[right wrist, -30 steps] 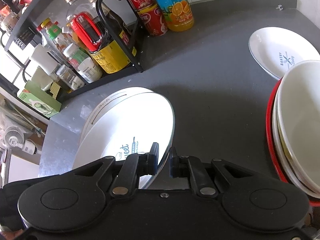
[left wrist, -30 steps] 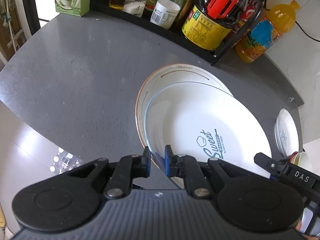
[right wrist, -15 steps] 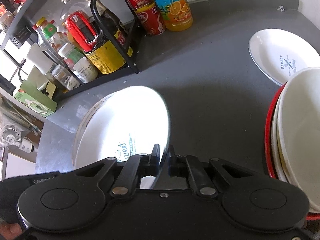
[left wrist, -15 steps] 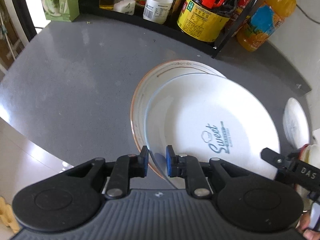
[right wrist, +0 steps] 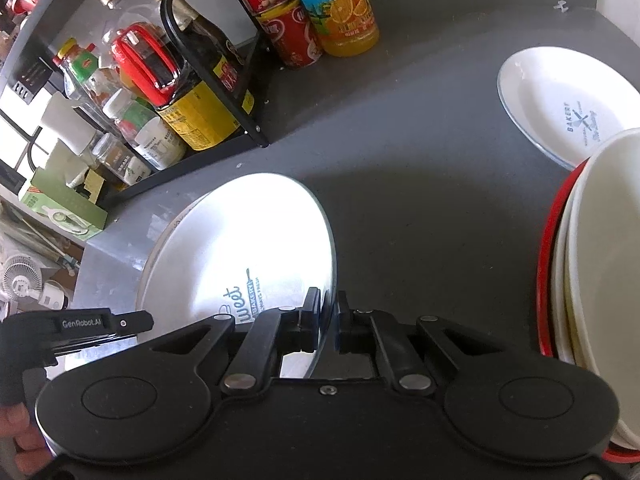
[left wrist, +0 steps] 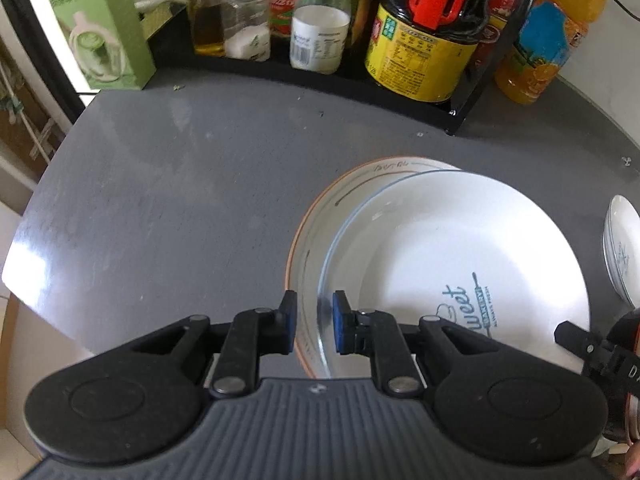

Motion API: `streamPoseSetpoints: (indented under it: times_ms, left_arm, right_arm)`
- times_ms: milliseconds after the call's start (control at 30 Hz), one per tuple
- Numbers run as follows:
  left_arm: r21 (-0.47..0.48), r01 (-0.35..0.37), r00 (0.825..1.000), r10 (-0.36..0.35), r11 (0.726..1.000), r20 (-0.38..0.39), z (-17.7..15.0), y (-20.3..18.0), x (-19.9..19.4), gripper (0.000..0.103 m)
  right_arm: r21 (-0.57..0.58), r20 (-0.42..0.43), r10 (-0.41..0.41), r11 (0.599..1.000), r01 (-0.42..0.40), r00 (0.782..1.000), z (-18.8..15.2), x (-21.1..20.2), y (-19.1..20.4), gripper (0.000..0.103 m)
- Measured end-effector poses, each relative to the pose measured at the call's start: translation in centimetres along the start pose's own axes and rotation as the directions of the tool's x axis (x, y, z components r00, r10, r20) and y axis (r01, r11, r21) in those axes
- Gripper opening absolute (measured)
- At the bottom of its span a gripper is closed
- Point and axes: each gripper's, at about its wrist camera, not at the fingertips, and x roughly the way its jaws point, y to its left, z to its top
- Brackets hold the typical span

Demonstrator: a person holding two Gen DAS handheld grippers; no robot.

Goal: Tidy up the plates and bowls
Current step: 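Lift the 'Sweet' plate with both grippers and lower it onto the flower-pattern oval plate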

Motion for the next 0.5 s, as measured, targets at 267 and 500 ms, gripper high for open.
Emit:
streamPoseSetpoints:
  times_ms: [267,500]
  left_arm:
    - [-0.01,0.016,1.0,-0.017,1.0,-0.023,0.8,0.1,1.3,0.015]
    - [-0.022,0.026,0.999,-0.026,0.999,-0.022,1.4,0.3,1.4,0.015]
  right_arm:
    - [0.025,-0.004,-0.018,1.0,0.018,1.0,0.1,0.9,-0.7,0.027]
    - [0.046,-0.01,-0.02,0.999,0.02,1.0,0.3,1.3,-1.1,0.036]
